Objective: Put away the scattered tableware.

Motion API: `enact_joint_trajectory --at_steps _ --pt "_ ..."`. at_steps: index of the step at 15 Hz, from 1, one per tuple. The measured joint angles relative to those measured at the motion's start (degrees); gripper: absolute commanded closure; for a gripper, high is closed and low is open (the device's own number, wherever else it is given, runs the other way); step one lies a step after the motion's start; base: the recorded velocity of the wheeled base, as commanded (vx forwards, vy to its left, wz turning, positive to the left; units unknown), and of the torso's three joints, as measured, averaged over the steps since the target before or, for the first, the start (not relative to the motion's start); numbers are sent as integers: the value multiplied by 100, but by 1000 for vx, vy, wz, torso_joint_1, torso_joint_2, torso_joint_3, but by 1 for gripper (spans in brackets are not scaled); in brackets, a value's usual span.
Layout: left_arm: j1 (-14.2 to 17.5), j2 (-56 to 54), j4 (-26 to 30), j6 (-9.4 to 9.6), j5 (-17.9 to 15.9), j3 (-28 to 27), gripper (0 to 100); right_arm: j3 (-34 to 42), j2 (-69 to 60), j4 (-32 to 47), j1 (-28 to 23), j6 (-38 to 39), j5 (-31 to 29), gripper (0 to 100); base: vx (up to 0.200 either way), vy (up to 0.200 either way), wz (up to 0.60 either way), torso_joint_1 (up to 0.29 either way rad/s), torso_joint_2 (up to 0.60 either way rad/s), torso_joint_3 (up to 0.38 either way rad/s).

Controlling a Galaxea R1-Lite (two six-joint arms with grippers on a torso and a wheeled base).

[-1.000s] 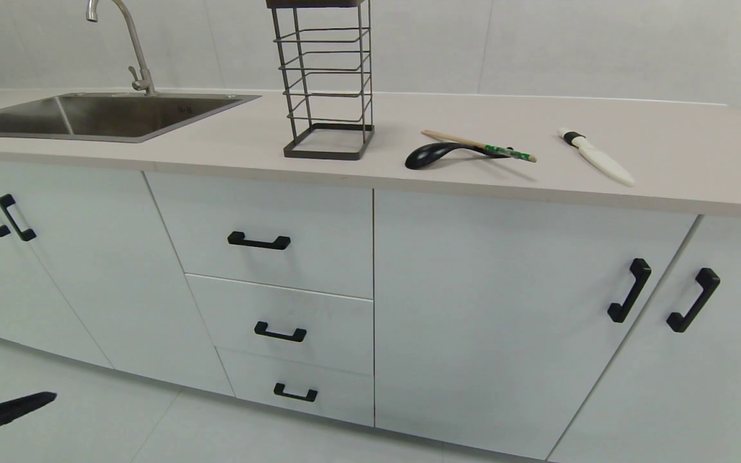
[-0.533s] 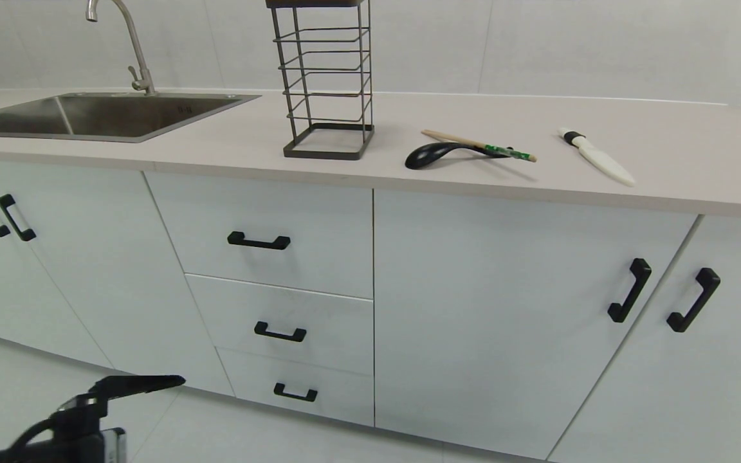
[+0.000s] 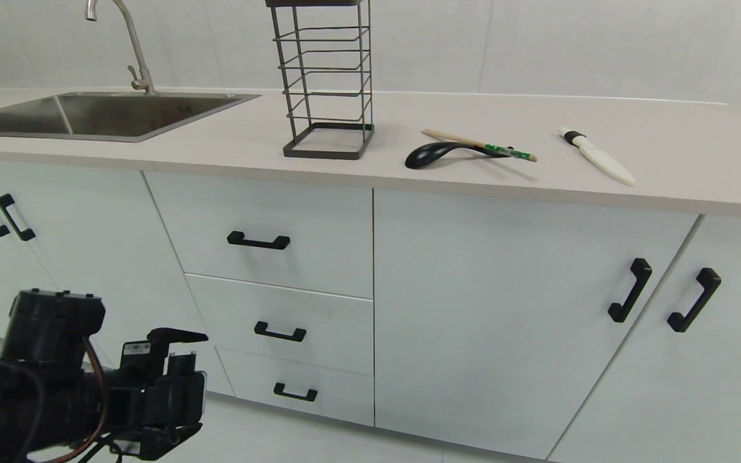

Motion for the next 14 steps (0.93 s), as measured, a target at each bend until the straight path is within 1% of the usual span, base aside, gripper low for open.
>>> enact_joint_trajectory --at_steps 1,2,3,5,8,10,11,14 --pt "-2 210 -76 224 11 -165 0 0 0 0 0 -1 0 100 0 0 0 0 0 0" --pt "-6 413 -82 384 11 -313 0 0 0 0 2 0 -2 100 0 0 0 0 0 0" --pt "-11 572 -98 441 6 -418 0 2 0 0 2 0 0 100 0 0 0 0 0 0" --pt "-89 817 -104 457 -6 -523 0 0 0 -2 0 -1 0 100 0 0 0 0 0 0" --pt "-297 1180 -106 455 -16 -600 0 -2 0 0 0 -1 0 100 0 0 0 0 0 0" --pt "-336 1470 -216 452 -24 -642 0 -2 0 0 0 0 0 100 0 0 0 0 0 0" --pt "-345 1637 -405 449 -24 -658 0 -2 0 -2 0 -1 0 100 0 0 0 0 0 0" --pt "-354 2220 -1247 402 -20 -678 0 2 0 0 0 0 0 100 0 0 0 0 0 0"
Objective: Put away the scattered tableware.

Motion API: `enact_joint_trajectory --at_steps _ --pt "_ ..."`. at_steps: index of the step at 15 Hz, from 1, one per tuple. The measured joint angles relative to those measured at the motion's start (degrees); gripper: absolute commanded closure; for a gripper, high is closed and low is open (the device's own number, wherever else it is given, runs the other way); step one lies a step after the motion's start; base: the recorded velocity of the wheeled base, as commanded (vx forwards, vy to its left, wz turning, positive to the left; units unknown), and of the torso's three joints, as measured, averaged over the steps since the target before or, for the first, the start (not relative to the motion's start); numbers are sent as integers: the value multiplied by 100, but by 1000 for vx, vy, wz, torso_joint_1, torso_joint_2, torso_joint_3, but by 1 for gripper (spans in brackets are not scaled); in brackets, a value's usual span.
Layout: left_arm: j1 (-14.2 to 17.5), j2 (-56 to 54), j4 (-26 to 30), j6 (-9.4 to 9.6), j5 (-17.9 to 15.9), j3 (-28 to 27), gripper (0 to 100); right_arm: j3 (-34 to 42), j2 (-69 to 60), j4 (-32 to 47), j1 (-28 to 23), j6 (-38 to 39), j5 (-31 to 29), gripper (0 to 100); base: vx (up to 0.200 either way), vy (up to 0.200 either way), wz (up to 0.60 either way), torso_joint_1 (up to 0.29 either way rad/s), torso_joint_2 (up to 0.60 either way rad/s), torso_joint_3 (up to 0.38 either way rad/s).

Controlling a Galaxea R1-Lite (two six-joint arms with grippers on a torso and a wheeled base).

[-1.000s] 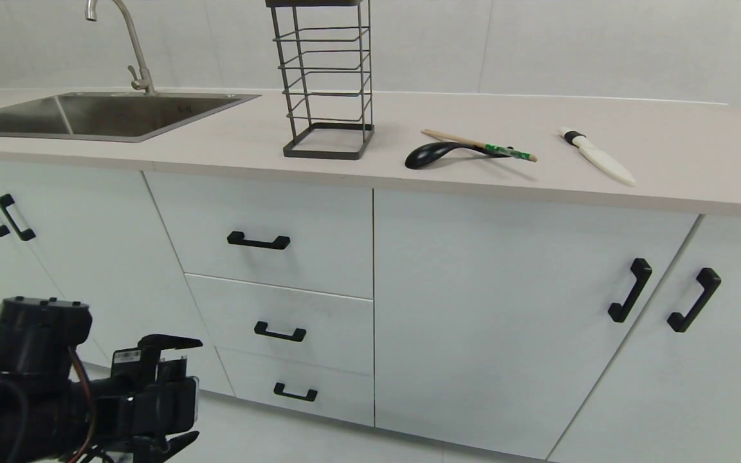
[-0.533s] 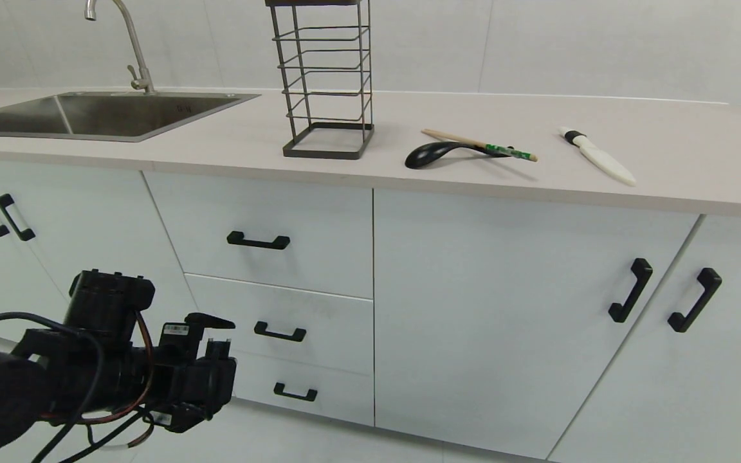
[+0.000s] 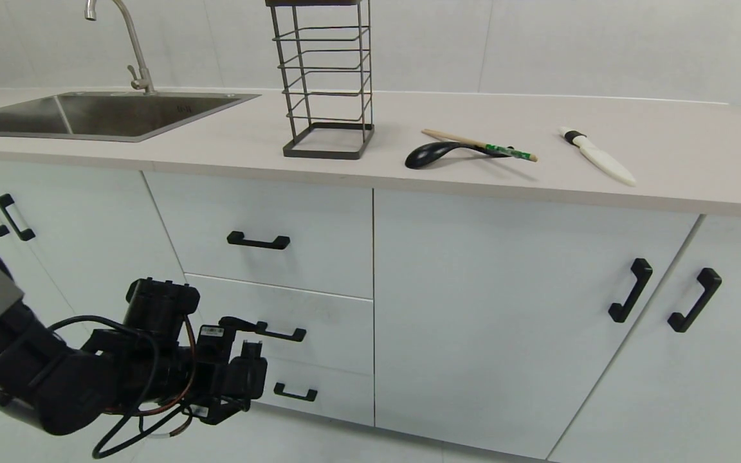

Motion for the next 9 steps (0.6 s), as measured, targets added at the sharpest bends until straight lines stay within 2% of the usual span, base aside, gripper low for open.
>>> enact_joint_trajectory --at_steps 3,9 --pt "4 503 -362 -110 0 -35 0 0 0 0 0 -1 0 100 0 0 0 0 0 0" --pt "0 1209 -485 -126 2 -455 0 -5 0 0 0 0 0 100 0 0 0 0 0 0"
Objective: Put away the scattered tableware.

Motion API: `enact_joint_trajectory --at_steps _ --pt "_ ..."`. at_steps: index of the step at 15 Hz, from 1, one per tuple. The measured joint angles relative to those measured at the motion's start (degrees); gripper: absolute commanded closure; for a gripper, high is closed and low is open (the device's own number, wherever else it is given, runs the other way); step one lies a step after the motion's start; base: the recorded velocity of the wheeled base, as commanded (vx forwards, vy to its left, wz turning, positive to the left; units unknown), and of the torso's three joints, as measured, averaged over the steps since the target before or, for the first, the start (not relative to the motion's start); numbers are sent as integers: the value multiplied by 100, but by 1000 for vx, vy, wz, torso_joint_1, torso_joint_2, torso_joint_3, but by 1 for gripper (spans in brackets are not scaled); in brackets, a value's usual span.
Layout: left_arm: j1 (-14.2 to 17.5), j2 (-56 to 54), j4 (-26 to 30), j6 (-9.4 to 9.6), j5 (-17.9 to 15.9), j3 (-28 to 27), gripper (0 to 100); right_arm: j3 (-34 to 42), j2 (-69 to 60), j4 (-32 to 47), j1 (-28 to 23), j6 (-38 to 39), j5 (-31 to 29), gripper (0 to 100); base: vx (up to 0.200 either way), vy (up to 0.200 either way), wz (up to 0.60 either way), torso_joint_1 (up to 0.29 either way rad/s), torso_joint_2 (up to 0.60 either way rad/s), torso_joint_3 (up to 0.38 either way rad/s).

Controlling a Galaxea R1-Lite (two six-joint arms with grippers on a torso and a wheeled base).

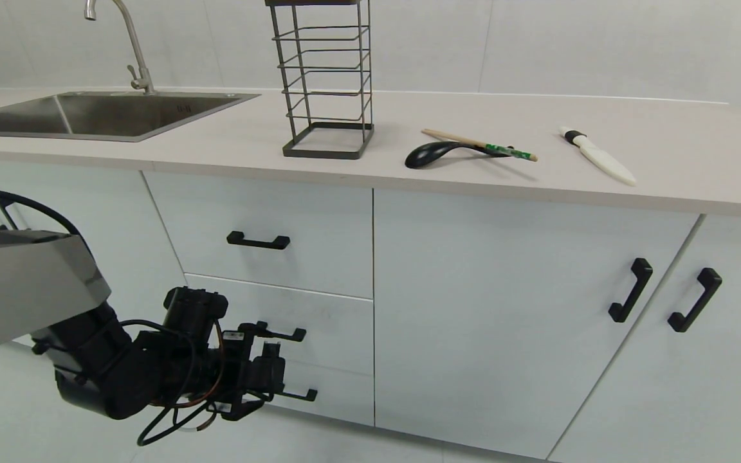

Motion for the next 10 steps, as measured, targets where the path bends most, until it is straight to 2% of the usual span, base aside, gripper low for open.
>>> enact_joint_trajectory --at_steps 10 --pt "0 712 -79 -5 -2 -708 0 5 0 0 0 -1 0 100 0 0 0 0 0 0"
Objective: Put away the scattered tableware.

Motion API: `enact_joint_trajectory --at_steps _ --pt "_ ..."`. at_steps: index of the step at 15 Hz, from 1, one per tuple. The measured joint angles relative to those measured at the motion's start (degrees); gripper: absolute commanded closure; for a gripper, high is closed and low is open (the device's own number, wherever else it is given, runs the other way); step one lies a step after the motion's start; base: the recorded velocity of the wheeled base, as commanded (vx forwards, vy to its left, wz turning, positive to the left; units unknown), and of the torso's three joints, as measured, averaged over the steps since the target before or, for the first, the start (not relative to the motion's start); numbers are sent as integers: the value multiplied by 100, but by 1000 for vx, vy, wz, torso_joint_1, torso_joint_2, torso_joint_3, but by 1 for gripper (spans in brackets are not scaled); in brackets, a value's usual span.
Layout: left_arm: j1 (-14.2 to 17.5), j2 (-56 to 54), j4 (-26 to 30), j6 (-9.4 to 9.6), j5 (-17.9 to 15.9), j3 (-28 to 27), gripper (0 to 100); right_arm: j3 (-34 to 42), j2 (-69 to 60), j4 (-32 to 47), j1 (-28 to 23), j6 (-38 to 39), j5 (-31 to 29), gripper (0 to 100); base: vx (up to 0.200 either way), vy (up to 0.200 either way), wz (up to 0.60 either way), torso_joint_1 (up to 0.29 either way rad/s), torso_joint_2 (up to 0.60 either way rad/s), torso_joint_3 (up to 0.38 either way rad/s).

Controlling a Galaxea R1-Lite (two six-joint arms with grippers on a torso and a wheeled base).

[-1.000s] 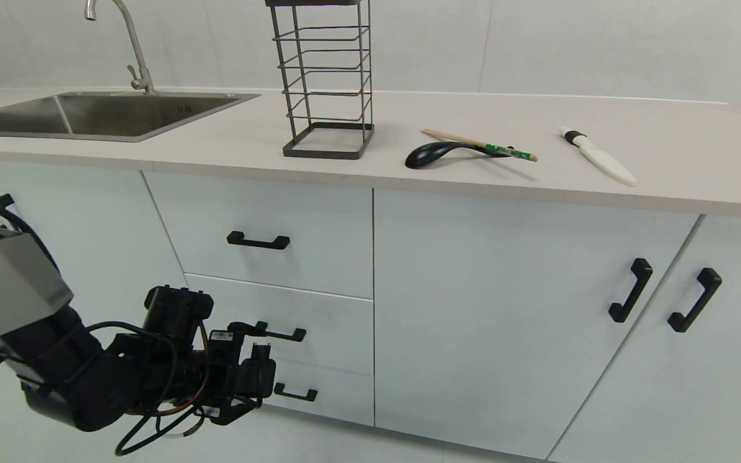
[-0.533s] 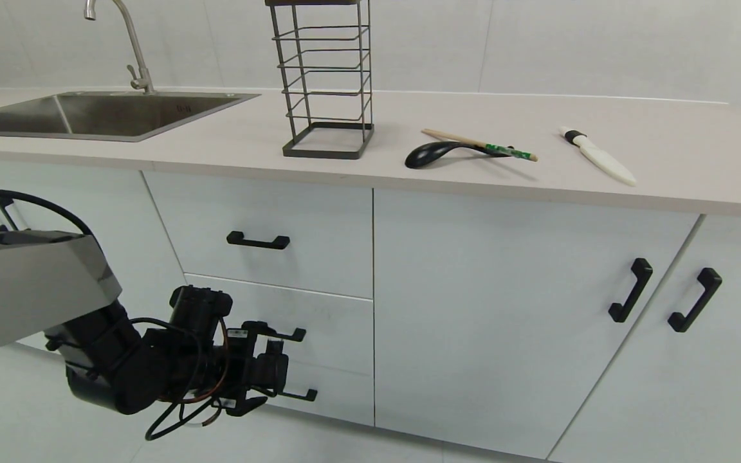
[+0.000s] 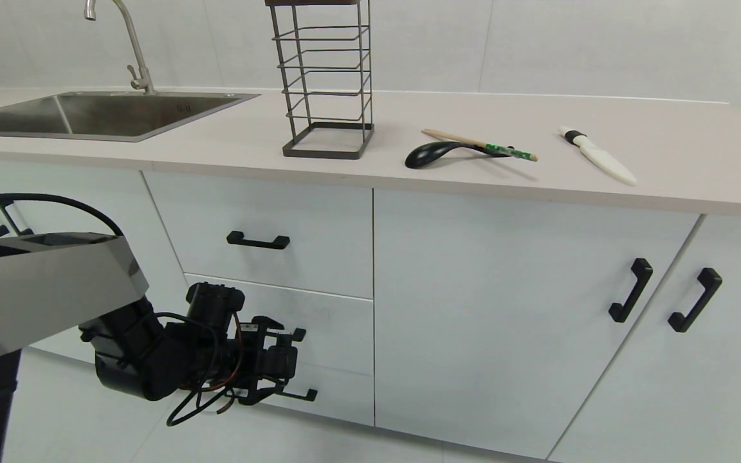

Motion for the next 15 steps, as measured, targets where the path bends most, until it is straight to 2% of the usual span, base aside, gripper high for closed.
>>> enact_joint_trajectory --at_steps 12,15 --pt "12 422 -5 -4 9 -352 0 -2 0 0 0 0 0 100 0 0 0 0 0 0" --pt "11 494 -5 -66 11 -417 0 -2 0 0 0 0 0 100 0 0 0 0 0 0"
